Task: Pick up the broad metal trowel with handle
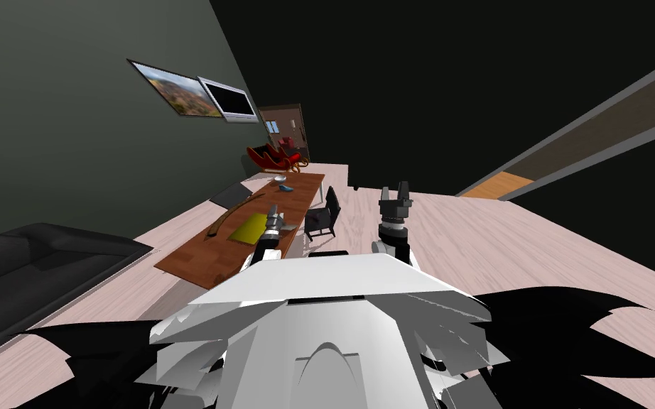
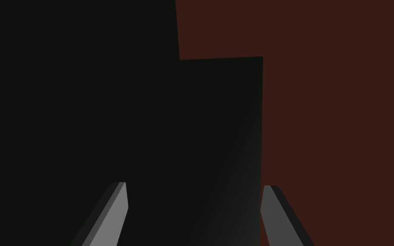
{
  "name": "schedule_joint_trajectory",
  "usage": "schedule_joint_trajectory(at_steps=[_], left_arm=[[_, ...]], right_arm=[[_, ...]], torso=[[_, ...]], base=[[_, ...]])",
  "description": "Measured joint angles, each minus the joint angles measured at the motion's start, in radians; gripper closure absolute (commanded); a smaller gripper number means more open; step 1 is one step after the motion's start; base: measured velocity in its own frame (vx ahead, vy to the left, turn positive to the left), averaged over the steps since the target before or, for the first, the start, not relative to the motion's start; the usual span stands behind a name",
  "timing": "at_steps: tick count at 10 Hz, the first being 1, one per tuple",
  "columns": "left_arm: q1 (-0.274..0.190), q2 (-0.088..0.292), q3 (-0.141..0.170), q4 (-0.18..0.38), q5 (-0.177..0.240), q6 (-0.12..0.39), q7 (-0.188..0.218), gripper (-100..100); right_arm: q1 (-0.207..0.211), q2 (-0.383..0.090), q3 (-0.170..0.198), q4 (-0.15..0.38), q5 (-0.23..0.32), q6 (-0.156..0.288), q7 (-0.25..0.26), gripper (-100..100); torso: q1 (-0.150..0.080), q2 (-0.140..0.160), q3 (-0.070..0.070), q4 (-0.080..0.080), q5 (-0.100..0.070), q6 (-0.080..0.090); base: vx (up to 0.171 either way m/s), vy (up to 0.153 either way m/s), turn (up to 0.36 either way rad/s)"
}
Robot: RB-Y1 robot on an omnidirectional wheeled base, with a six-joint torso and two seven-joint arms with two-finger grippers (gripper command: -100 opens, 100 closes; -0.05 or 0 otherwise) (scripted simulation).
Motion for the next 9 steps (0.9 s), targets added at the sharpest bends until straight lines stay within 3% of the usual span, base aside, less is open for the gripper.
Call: schedule_joint_trajectory(at_steps=[6,9], left_arm=[[-0.016,0.061,0.034,0.112,-0.010,0.172,-0.019,-100],[-0.050,0.093,0.051,0.175,-0.007,0.234,-0.018,-100]], right_arm=[[0.000,0.000,0.000,0.000,0.000,0.000,0.000,0],[0.000,0.000,0.000,0.000,0.000,0.000,0.000,0]], torso=[[0.000,0.000,0.000,0.000,0.000,0.000],[0.001,-0.001,0.000,0.000,0.000,0.000]], base=[[-0.020,-0.019,0.013],[-0.012,-0.012,0.011]])
